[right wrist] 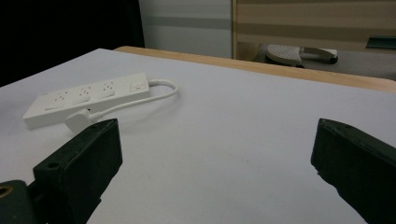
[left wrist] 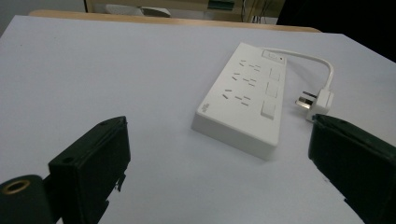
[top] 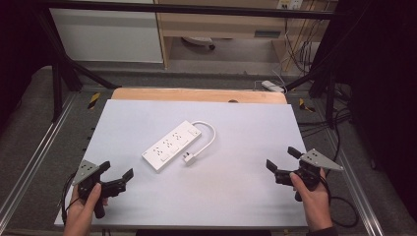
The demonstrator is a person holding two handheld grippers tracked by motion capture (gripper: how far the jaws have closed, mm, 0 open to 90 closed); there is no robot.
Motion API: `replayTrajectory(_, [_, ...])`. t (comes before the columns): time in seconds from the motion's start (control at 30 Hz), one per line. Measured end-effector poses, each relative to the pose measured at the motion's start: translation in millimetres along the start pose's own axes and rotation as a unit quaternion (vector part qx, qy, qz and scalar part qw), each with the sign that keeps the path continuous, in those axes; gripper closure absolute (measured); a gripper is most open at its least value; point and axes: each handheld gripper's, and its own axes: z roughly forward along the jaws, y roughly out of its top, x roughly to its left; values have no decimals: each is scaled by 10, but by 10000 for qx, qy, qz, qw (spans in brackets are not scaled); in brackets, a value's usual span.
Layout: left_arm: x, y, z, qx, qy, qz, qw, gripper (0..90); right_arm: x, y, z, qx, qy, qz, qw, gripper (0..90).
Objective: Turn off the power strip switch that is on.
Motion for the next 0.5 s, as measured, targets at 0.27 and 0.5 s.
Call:
replayTrajectory(0.27, [1,-2,-3,3,-3,4,10000,54,2,28,21,27,71,-74,9999,34])
replayTrajectory(0.5, [-7,7,-13,-70,-4,35,10000,55,14,79,40,42,127,-64,9999,28])
